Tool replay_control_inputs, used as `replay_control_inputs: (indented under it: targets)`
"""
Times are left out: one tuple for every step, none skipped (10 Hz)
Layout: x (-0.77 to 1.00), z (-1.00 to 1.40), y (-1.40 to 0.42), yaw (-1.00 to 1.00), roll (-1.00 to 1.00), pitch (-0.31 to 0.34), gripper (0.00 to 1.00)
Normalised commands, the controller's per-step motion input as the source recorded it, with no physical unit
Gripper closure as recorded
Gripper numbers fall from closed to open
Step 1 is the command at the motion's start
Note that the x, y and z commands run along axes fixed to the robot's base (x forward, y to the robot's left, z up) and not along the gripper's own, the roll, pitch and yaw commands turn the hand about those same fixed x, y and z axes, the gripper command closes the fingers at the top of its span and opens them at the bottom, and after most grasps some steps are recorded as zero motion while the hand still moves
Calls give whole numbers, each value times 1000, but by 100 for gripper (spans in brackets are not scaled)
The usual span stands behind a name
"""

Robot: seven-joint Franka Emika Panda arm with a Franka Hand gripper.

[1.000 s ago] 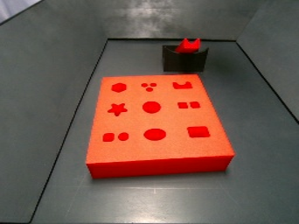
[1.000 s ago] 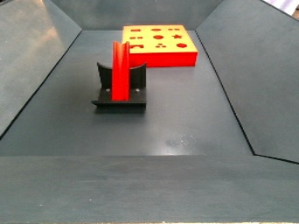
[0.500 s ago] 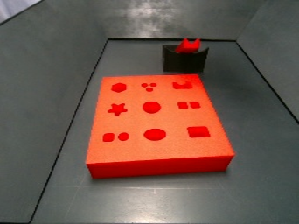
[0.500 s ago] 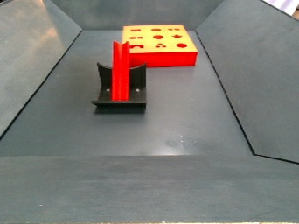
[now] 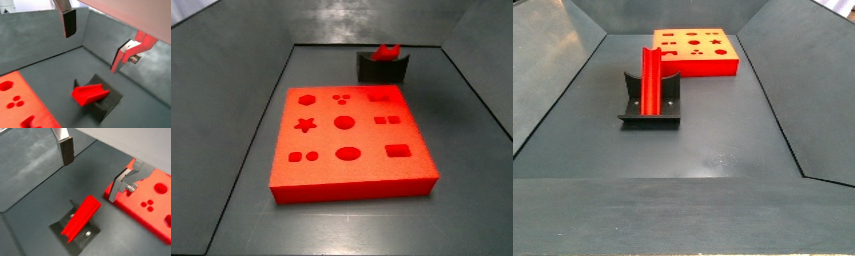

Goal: Pick up the arch object. Move up. Place the arch object on the fixture. Regrasp the arch object. Move to above the board. Insert the arch object.
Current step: Regrasp the arch object.

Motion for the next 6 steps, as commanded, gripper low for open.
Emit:
replay_control_inputs:
  targets:
    - [57, -6, -28, 20, 1000, 70, 0]
    - [72, -4, -31, 26, 1000, 90, 0]
    - [84, -1, -34, 34, 1000, 109, 0]
    - [97, -4, -38, 43, 1000, 131, 0]
    - [106, -7, -41, 57, 1000, 157, 0]
    - [111, -11, -48, 82, 1000, 193, 0]
